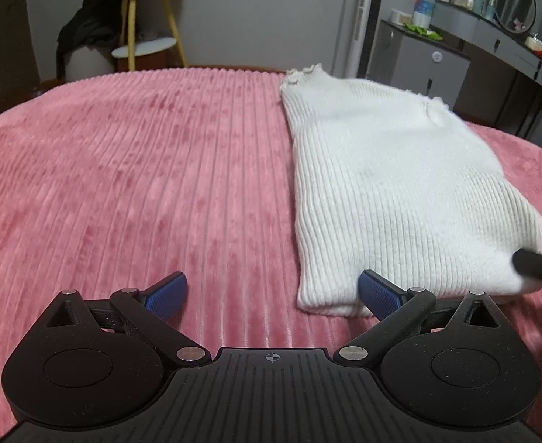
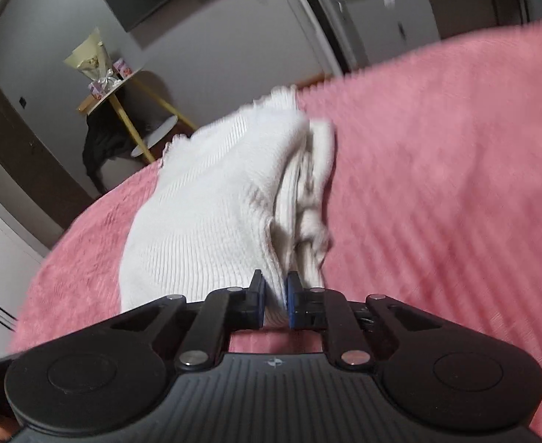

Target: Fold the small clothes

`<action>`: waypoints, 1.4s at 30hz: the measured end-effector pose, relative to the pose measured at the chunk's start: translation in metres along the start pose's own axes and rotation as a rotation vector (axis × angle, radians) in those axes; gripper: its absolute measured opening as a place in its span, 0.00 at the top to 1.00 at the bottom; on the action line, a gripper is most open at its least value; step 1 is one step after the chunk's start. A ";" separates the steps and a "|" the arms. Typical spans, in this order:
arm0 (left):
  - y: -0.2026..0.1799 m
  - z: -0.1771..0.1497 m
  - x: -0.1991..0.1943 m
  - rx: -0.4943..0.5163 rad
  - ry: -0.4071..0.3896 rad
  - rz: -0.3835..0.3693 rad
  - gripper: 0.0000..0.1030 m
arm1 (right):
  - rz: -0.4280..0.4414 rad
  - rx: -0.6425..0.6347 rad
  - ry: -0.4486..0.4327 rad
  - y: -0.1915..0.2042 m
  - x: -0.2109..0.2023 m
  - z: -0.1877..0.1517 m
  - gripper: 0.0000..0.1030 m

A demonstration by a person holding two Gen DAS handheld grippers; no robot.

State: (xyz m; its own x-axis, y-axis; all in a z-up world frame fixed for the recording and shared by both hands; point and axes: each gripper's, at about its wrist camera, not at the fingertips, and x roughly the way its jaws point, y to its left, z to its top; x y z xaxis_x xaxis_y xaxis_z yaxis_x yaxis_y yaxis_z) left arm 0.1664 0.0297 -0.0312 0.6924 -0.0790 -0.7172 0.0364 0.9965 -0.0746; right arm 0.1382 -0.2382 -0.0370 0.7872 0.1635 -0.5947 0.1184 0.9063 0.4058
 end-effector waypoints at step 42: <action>-0.018 0.033 0.041 -0.030 0.041 -0.074 0.00 | -0.275 -0.653 -0.224 0.056 0.049 -0.034 1.00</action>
State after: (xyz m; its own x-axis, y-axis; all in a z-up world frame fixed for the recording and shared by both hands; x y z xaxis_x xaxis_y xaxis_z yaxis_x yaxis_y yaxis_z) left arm 0.2180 0.0099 -0.0359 0.6585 -0.1539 -0.7367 0.0644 0.9868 -0.1485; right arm 0.1626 -0.1662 -0.0674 0.8938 -0.1225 -0.4314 -0.0002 0.9618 -0.2737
